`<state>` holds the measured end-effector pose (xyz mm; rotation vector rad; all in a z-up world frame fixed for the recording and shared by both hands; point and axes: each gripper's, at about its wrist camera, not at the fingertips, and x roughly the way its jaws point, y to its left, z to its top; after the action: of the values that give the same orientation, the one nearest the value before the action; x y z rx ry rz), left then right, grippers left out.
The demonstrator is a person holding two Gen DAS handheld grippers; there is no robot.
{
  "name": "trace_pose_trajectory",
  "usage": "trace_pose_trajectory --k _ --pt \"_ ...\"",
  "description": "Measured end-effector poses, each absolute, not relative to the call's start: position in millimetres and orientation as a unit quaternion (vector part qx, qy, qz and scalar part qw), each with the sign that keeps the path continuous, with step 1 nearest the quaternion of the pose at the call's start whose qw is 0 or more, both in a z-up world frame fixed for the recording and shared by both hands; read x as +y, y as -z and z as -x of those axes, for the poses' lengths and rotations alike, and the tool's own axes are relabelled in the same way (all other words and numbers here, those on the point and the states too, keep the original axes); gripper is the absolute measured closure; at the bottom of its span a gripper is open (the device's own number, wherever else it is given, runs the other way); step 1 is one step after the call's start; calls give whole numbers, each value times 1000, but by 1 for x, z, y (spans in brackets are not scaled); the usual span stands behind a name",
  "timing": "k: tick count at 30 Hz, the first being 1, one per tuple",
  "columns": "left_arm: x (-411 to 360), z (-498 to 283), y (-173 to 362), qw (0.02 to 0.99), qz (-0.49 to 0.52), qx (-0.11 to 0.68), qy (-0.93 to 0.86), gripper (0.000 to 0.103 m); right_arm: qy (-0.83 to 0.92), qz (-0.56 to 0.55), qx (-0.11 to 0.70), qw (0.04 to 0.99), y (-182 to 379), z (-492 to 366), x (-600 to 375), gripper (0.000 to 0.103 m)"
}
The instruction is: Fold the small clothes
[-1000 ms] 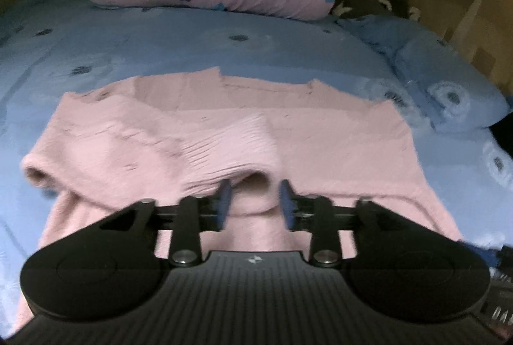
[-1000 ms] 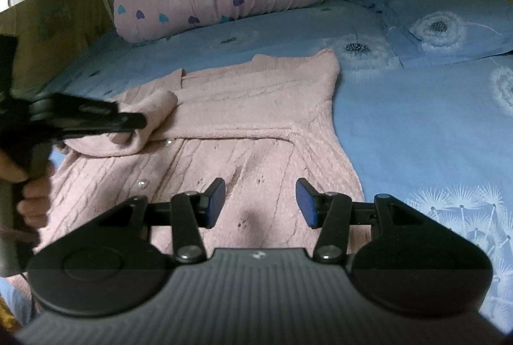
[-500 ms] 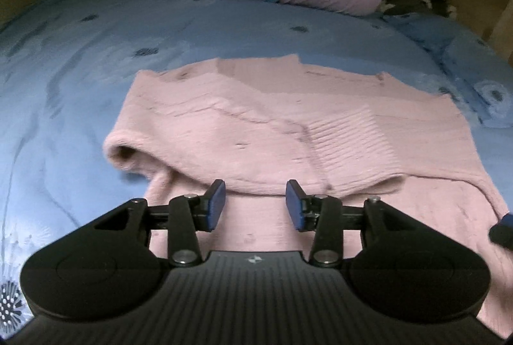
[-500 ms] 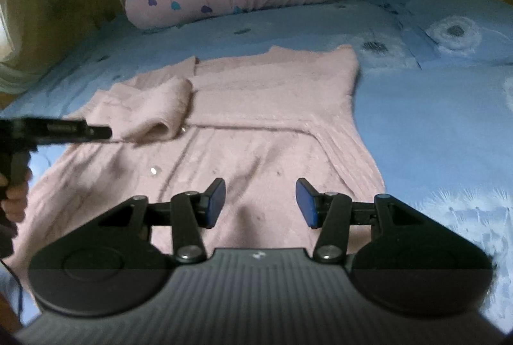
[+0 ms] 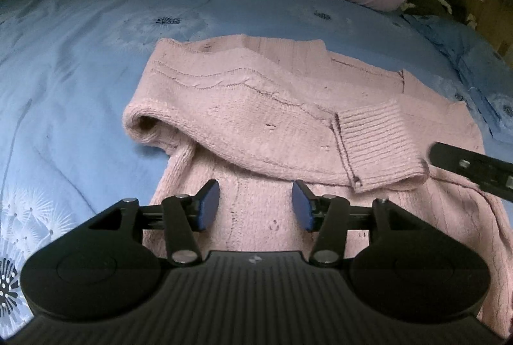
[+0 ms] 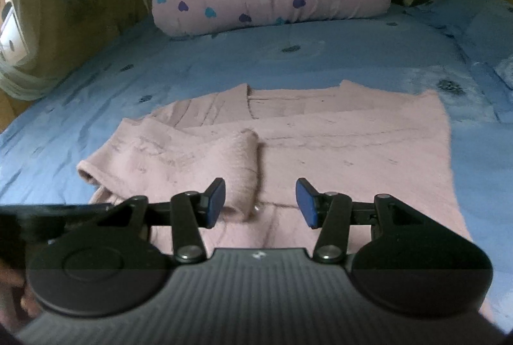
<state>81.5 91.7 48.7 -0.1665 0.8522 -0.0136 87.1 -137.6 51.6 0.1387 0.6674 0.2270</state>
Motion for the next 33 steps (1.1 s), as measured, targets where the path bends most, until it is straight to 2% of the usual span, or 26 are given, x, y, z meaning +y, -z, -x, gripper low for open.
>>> trace_pose_trajectory --k 33 --pt "96 -84 -50 904 105 414 1 39 -117 -51 365 922 -25 -133 -93 49"
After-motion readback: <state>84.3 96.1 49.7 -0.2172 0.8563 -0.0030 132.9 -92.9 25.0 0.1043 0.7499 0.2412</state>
